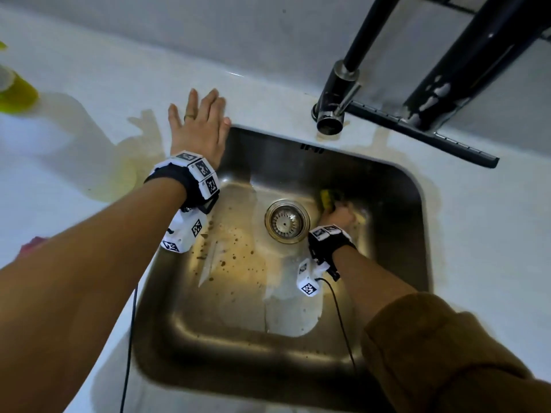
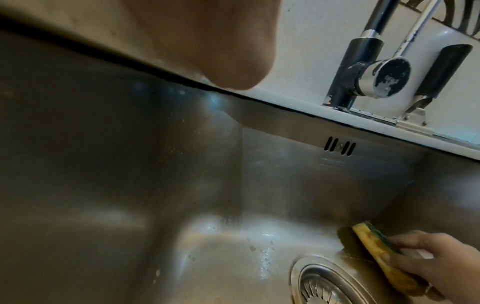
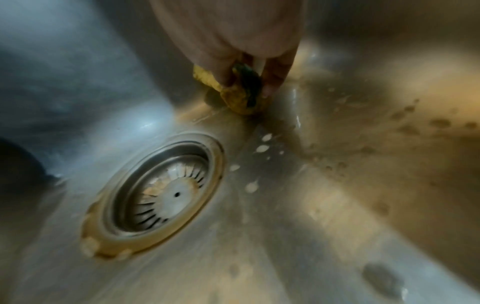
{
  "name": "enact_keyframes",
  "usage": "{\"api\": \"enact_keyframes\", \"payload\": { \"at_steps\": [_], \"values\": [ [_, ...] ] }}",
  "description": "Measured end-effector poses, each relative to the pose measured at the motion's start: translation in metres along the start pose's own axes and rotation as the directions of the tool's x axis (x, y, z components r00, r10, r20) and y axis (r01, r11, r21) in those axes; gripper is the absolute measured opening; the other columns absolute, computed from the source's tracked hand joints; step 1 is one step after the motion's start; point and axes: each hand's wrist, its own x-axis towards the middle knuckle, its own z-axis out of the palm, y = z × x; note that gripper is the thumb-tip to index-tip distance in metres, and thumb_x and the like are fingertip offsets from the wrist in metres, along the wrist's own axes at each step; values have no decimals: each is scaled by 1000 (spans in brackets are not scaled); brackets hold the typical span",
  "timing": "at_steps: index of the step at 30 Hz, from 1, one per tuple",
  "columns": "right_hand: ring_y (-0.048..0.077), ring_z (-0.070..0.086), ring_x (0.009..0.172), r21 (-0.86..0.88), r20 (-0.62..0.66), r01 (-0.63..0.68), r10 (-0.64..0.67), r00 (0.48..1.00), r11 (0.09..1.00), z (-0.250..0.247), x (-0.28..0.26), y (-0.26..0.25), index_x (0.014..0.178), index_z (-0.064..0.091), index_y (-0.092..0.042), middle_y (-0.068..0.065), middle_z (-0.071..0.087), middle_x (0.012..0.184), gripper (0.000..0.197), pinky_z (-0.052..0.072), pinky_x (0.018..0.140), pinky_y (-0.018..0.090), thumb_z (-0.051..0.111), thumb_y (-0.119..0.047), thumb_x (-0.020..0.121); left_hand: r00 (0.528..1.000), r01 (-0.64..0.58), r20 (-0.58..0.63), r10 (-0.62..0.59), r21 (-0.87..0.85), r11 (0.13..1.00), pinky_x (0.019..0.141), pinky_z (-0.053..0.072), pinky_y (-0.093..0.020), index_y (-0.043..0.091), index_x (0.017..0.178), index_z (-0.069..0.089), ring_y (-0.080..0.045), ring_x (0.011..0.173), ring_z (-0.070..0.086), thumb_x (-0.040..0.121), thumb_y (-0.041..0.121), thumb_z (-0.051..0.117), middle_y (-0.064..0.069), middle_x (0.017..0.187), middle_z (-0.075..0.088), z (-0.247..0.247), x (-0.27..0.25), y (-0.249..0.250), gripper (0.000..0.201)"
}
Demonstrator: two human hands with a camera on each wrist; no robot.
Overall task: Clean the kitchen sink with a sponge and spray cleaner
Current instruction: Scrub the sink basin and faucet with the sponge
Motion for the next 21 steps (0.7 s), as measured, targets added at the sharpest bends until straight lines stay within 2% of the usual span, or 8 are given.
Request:
{"api": "enact_keyframes", "payload": {
  "at_steps": [2, 6, 9, 12, 15, 16, 19, 21],
  "values": [
    [37, 54, 113, -39, -16, -43, 42, 999, 998, -3, 11, 7, 117, 63, -8, 13, 42, 140, 28, 43, 95, 39, 48, -17, 95, 1000, -2, -6, 2, 5, 1000, 116, 9, -57, 21, 149, 18, -24, 148, 3, 102, 33, 18, 5, 159, 12, 1, 1, 0, 48],
    [36, 50, 116, -194, 56, 22, -11, 998, 981, 9, 10, -2, 120, 59, -6, 10, 30, 148, 32, 41, 95, 37, 44, -6, 92, 1000, -6, -4, 6, 11, 1000, 116, 8, -56, 20, 149, 17, -24, 148, 2, 102, 32, 17, 5, 159, 11, 1, 1, -1, 48],
    [34, 47, 122, -183, 110, 55, -35, 993, 982, 18, 0, -18, 129, 52, -5, 9, 20, 153, 41, 42, 97, 35, 50, -3, 88, 1000, -11, -2, 11, -7, 1000, 116, 7, -56, 20, 149, 17, -25, 148, 2, 102, 32, 16, 5, 159, 11, 1, 1, -1, 48],
    [34, 39, 129, -151, 185, 182, -153, 971, 972, 35, -16, -44, 135, 47, -10, 7, 14, 156, 46, 42, 100, 37, 51, -5, 89, 1000, -3, -6, 3, -6, 1000, 116, 7, -56, 21, 149, 17, -24, 148, 2, 102, 33, 15, 5, 159, 11, 2, 0, -1, 48],
    [35, 41, 126, -123, 279, 337, -293, 915, 934, 53, -40, -71, 141, 38, -17, 9, 21, 152, 49, 40, 100, 40, 41, -5, 94, 1000, -7, 2, 7, -10, 1000, 116, 7, -56, 21, 149, 17, -24, 148, 2, 102, 33, 15, 5, 159, 10, 1, 1, -1, 49],
    [34, 40, 126, -108, 295, 368, -323, 899, 924, 57, -48, -80, 139, 40, -17, 9, 27, 148, 46, 39, 102, 43, 41, -5, 94, 1000, -8, 3, 8, -16, 1000, 116, 7, -56, 21, 149, 17, -24, 148, 1, 102, 33, 15, 5, 159, 10, 1, 1, -1, 49],
    [30, 38, 125, -94, 317, 484, -434, 843, 870, 64, -76, -104, 127, 54, -9, 8, 36, 142, 39, 40, 101, 45, 43, 4, 92, 1000, -10, 11, 10, -20, 1000, 116, 5, -56, 21, 149, 16, -24, 148, 0, 102, 34, 14, 6, 159, 9, 0, 1, -2, 49],
    [32, 43, 123, -53, 360, 498, -449, 818, 866, 66, -88, -111, 127, 50, -1, 14, 43, 136, 38, 40, 102, 44, 41, 5, 92, 1000, -11, 22, 12, -26, 1000, 116, 5, -56, 21, 150, 16, -24, 148, -1, 102, 34, 14, 6, 159, 8, 0, 1, -2, 49]
  ]
}}
